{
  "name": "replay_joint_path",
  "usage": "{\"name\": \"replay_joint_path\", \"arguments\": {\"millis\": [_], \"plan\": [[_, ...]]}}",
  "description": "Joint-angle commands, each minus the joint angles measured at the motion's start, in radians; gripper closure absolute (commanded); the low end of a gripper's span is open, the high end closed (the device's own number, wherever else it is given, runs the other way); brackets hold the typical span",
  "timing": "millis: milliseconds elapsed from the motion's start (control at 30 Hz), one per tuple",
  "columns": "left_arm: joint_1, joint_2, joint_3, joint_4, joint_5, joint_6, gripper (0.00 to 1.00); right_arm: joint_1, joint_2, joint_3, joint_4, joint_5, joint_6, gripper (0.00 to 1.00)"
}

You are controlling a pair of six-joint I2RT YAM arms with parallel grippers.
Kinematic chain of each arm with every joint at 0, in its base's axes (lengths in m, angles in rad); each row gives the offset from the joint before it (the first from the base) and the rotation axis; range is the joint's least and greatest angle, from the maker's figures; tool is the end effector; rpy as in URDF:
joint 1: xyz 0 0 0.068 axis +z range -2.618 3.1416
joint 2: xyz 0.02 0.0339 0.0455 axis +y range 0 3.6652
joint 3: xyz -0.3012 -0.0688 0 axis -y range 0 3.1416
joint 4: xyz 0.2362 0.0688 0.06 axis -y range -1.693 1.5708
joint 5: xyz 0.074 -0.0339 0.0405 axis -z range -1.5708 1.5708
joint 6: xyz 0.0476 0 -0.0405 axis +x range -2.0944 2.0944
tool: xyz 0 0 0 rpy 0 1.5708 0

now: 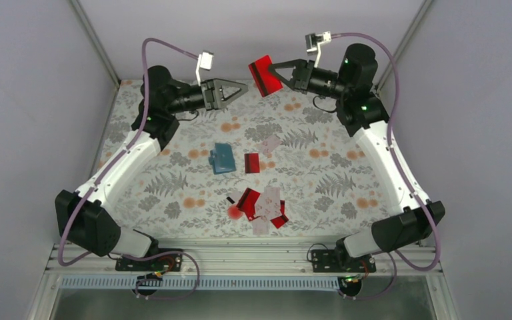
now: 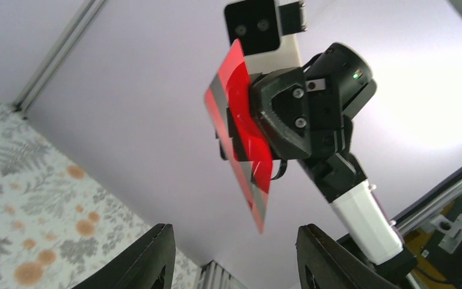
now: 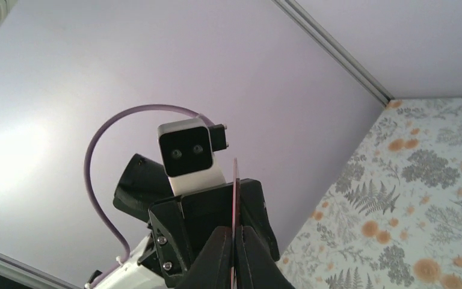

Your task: Put the credit cards into the card holder

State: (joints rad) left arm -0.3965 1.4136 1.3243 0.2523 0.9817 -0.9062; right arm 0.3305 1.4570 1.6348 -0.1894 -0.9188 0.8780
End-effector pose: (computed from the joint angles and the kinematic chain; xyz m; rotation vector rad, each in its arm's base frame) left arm 0.2730 -0.1572 0.4660 0.5281 1.6656 -1.6845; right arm 0.2815 0.1366 0.5124 -0.3327 1.8173 1.6077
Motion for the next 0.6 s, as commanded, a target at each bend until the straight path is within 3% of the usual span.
{"name": "replay_joint_path", "arguments": {"millis": [0, 433, 567], "plan": [[-0.006, 0.017, 0.007, 0.222, 0.018, -0.146, 0.48, -0.001, 0.015, 0.056, 0.051, 0.013, 0.077, 0.96], [-0.061, 0.101, 0.092, 0.299, -0.033, -0.214, 0.54, 0.021, 0.021, 0.066, 0.081, 0.021, 0.1, 0.96], [-0.074, 0.126, 0.113, 0.305, -0.047, -0.224, 0.65, 0.023, 0.018, 0.063, 0.08, 0.021, 0.096, 0.96]]}}
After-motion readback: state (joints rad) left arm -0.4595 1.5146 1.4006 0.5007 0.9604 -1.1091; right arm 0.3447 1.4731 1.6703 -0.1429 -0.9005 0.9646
